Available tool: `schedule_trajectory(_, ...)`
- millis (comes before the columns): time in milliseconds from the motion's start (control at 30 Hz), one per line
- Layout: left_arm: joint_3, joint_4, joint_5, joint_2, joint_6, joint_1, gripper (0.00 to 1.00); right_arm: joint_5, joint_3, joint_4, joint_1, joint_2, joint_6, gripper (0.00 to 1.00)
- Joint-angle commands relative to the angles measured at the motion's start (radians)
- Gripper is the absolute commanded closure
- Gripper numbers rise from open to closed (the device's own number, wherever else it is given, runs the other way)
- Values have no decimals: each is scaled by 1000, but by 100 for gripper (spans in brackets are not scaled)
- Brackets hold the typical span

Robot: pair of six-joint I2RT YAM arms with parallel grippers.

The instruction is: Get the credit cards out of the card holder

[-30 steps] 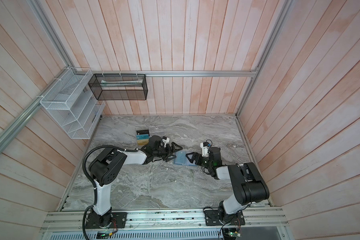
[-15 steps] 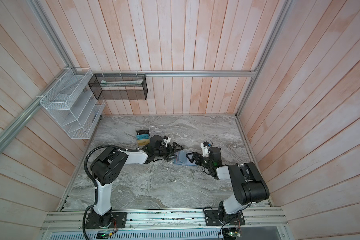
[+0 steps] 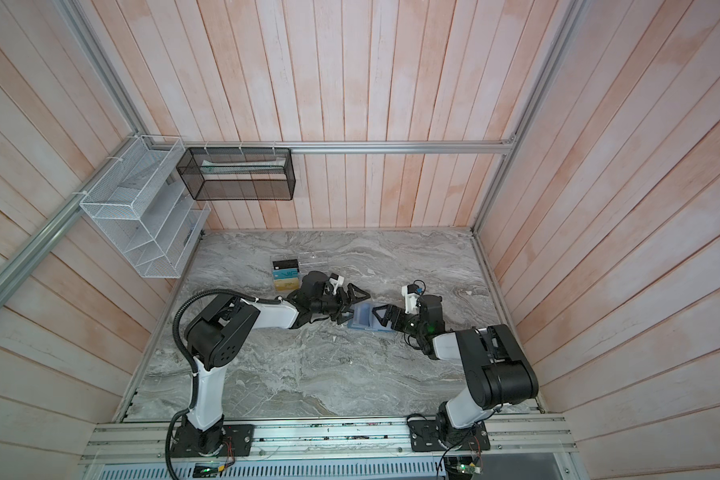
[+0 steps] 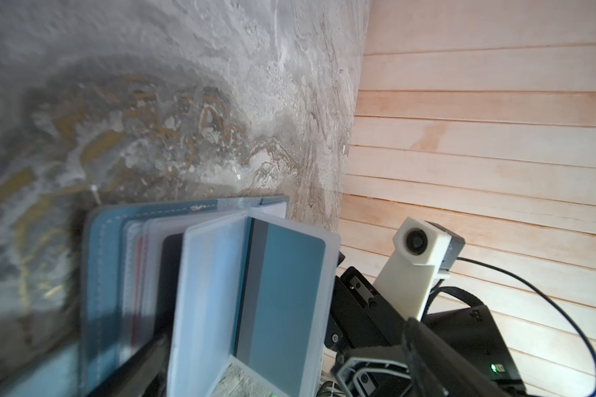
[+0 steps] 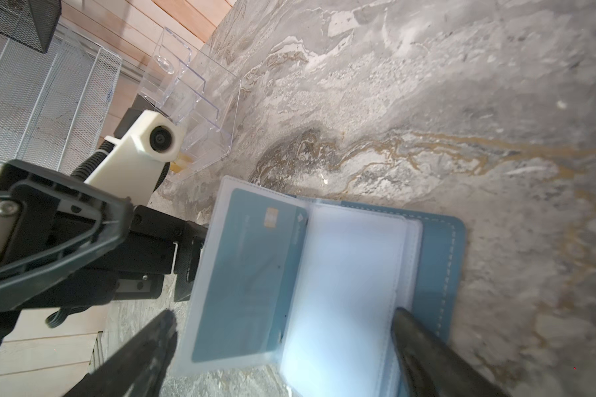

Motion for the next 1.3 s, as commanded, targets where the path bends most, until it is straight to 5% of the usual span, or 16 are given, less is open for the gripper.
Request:
schedule_trajectory(0,9,21,16,23,-12,-11,0,-4,-20,-58,-4,-9,2,2)
schedule_trajectory(1267,-45,-44,-2,-71,41,32,0,6,-19,-75,-6,-18,-11,2)
